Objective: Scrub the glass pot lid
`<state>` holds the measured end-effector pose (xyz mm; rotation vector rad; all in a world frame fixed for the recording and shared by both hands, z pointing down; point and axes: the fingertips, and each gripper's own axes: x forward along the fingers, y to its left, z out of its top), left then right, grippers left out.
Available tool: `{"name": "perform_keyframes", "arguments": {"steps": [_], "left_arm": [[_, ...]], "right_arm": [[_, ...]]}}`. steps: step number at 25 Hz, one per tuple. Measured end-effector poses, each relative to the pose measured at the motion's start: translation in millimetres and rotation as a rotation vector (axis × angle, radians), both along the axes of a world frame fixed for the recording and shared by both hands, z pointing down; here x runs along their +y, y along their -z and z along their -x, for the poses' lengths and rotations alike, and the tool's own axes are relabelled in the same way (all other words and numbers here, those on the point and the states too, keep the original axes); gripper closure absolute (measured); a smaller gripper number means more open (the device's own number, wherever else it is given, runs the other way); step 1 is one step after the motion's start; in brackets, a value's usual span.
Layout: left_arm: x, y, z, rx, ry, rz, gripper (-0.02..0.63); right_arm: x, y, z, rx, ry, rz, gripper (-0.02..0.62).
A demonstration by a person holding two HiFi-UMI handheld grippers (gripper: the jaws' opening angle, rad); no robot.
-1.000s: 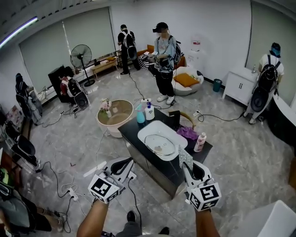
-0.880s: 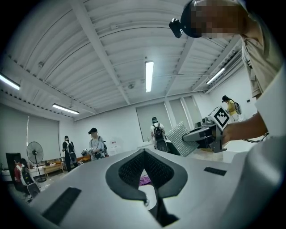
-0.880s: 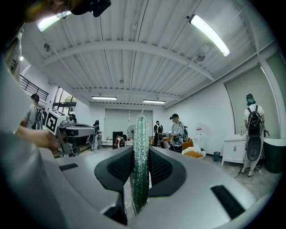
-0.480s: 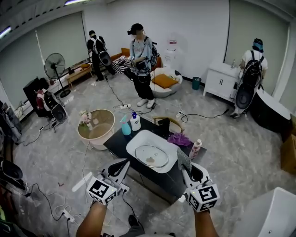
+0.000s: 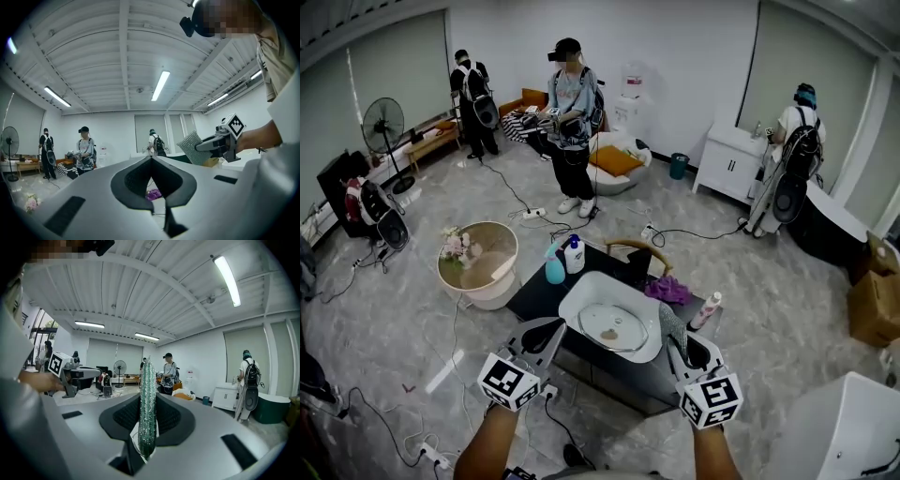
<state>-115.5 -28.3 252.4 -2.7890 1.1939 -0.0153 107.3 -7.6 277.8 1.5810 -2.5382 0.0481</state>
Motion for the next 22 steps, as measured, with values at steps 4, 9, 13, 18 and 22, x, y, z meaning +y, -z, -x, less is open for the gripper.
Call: {"name": "perform_keyframes", "arguments": {"steps": [4,9,13,18,22], "left_arm": [[-15,-6,27,0.013,-0.016,-0.003,0.594],[-34,-27,53,0.029,-0.023,0.022,0.594],[-51,-44,62,0.045,-0.016,0.056,0.594],[-78,-64,54,0.018,-0.011,0.090,0.594],[-108,-86,43,-0.023,-0.003,0.113,0.594]], "right_arm": [[-16,-7,28,0.040,-0.016,0.014,0.515],[-37,-29,56,0.089,-0.014,0.057,0.515],[-58,-48,69,0.112,0.004,0.095,0.515],[-96,-81,77,0.114,0.040,0.144,0.515],[-131,-119,79,0.109,0.081,0.194,0.515]]}}
